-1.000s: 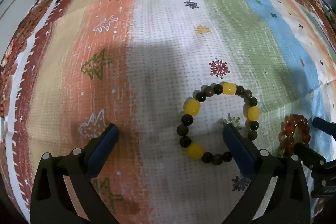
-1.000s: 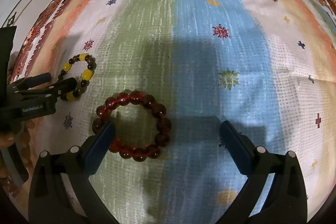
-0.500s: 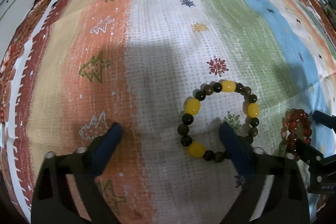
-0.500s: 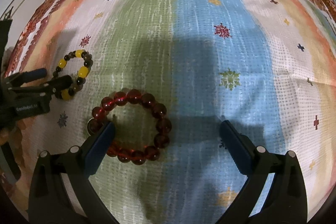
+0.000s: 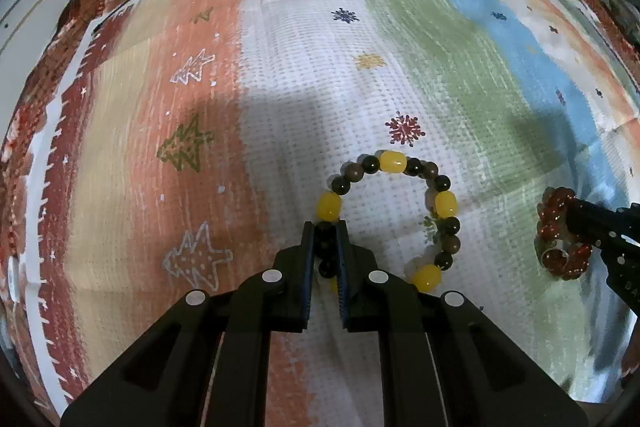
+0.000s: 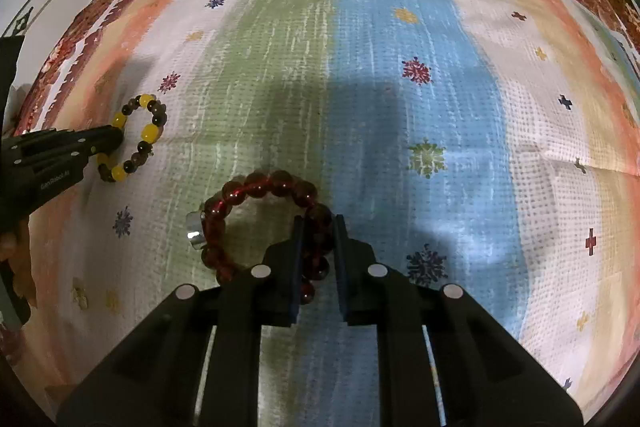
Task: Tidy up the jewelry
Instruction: 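Grasp the yellow-black bracelet with the left tool while the right tool grasps the red bracelet, then carry both bracelets over the silver tin and open both tools to drop them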
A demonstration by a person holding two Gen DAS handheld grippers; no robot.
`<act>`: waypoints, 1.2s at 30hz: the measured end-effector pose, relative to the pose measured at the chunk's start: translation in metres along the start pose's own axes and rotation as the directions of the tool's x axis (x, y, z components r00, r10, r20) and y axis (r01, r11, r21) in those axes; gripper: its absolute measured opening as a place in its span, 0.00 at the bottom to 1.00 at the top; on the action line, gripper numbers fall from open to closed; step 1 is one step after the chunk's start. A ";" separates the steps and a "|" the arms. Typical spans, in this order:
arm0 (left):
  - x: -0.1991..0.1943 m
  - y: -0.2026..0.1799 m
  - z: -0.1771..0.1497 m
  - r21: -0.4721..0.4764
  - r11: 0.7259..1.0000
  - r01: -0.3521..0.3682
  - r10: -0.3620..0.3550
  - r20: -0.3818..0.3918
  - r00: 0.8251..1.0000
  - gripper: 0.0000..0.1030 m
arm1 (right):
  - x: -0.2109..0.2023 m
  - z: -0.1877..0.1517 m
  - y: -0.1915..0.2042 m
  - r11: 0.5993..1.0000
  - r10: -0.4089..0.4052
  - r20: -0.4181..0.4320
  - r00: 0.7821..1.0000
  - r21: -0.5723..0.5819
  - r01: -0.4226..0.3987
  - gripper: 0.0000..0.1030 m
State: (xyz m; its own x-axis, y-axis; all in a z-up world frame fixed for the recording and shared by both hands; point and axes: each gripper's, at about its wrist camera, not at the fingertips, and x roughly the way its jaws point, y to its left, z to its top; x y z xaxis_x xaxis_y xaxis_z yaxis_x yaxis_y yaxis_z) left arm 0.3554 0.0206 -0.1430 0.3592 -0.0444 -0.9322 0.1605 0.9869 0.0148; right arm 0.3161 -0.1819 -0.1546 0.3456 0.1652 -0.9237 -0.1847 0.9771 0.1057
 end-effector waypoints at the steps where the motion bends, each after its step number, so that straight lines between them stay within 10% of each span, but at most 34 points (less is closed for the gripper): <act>1: 0.000 0.001 0.000 -0.004 1.000 0.004 -0.004 -0.001 1.000 0.09 | -0.001 0.000 0.000 1.000 0.003 0.000 1.000 0.001 -0.003 0.15; 36: -0.098 -0.009 -0.025 -0.053 0.997 0.063 -0.054 0.155 0.986 0.09 | -0.093 -0.024 0.035 0.992 0.067 0.185 0.981 -0.116 -0.046 0.15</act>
State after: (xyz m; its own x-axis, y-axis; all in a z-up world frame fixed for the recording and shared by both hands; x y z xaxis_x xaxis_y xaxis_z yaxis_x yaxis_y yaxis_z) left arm 0.2955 0.0204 -0.0613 0.4877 -0.1215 -0.8645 0.1338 0.9890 -0.0635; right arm 0.2553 -0.1660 -0.0737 0.4963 0.2524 -0.8307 -0.3059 0.9463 0.1047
